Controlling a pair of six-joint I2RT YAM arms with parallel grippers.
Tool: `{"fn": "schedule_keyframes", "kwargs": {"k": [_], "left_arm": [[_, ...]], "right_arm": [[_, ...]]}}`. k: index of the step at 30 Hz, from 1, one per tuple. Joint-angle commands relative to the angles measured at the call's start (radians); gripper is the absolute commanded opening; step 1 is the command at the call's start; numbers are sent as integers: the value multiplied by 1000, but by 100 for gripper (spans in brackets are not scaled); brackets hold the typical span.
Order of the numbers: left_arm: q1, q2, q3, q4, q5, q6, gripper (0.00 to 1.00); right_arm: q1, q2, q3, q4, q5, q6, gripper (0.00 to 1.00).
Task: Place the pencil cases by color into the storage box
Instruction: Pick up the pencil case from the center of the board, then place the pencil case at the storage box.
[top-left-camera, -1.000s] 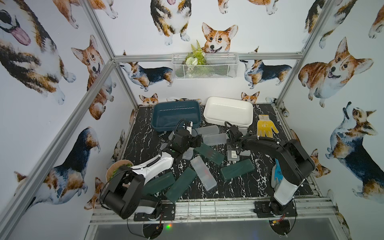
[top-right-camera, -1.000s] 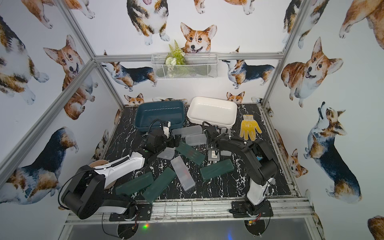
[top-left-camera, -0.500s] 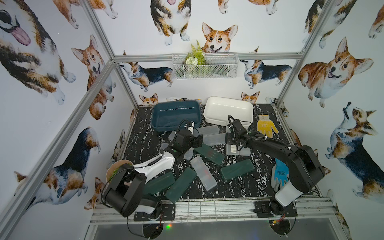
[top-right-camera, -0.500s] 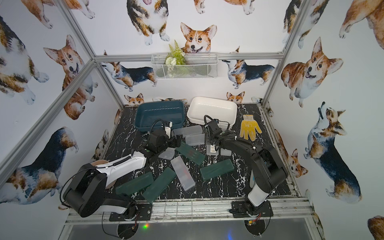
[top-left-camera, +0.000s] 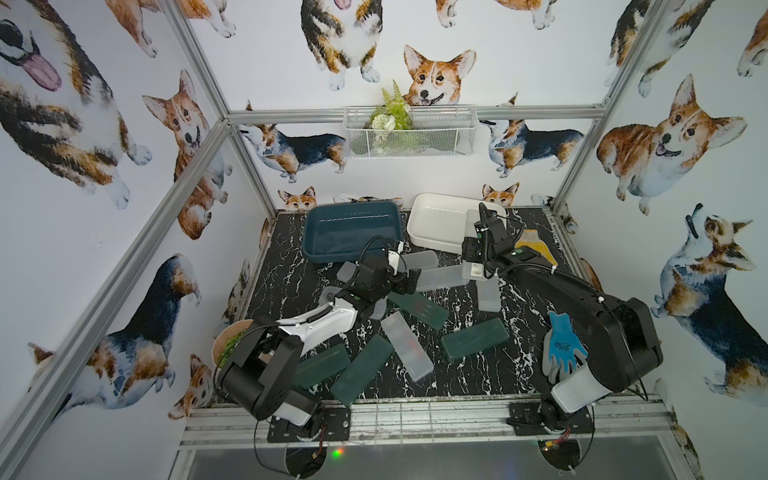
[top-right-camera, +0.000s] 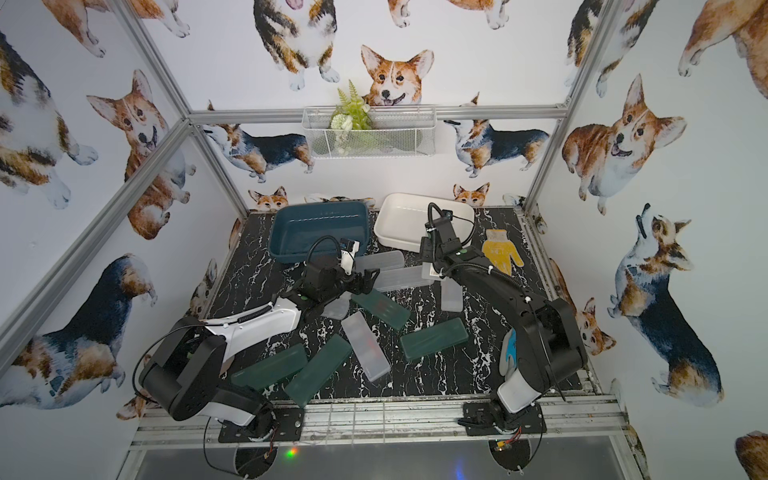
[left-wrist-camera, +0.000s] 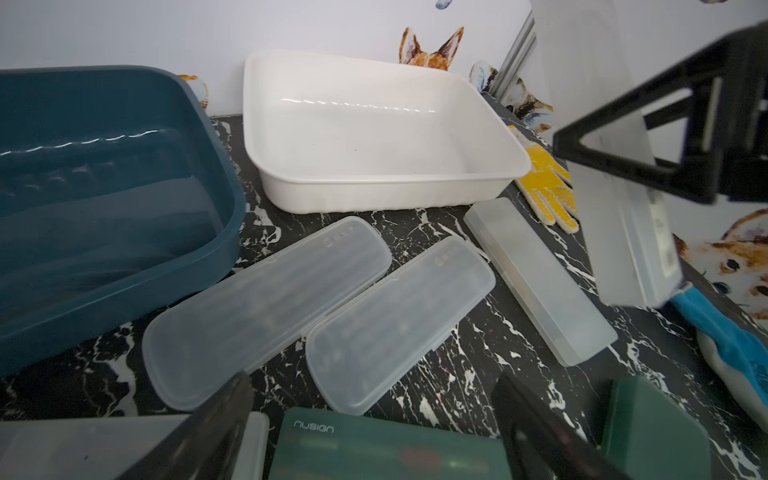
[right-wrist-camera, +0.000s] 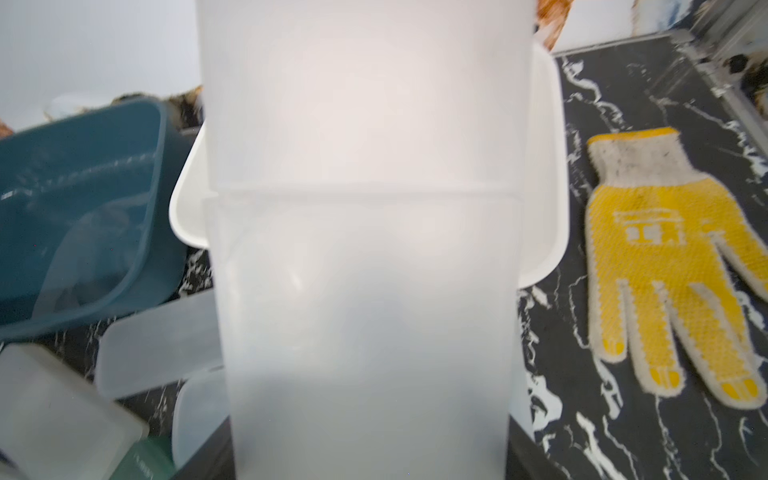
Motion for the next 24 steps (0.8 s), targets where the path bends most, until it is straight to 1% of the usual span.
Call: {"fn": "schedule_keyframes", "kwargs": {"k": [1, 3, 4, 9, 13, 16, 21, 24], "left_arm": [[-2, 38, 37, 62, 92, 37, 92], [-3, 63, 43, 66, 125, 47, 93], [-4, 73, 81, 70, 142, 53, 92], [-4, 119, 109, 101, 190, 80, 93], [-5, 138, 128, 117, 211, 96, 93], [-5, 169, 145, 108, 215, 108, 93], [-2, 193, 163, 93, 218, 118, 93], [-4, 201, 162, 94, 201, 113, 93]], "right_arm": [[-64, 76, 92, 111, -46, -73, 42], [-95, 123, 137, 136, -75, -85, 42], [-108, 149, 158, 156, -81, -97, 42], [-152, 294, 265, 222, -105, -152, 42], [-185, 405, 344, 274, -125, -178, 42], [-221, 483, 415, 290, -162, -158, 42], [-244, 601, 559, 214, -178, -161, 42], [-244, 641, 609, 172, -185, -171, 43]]}}
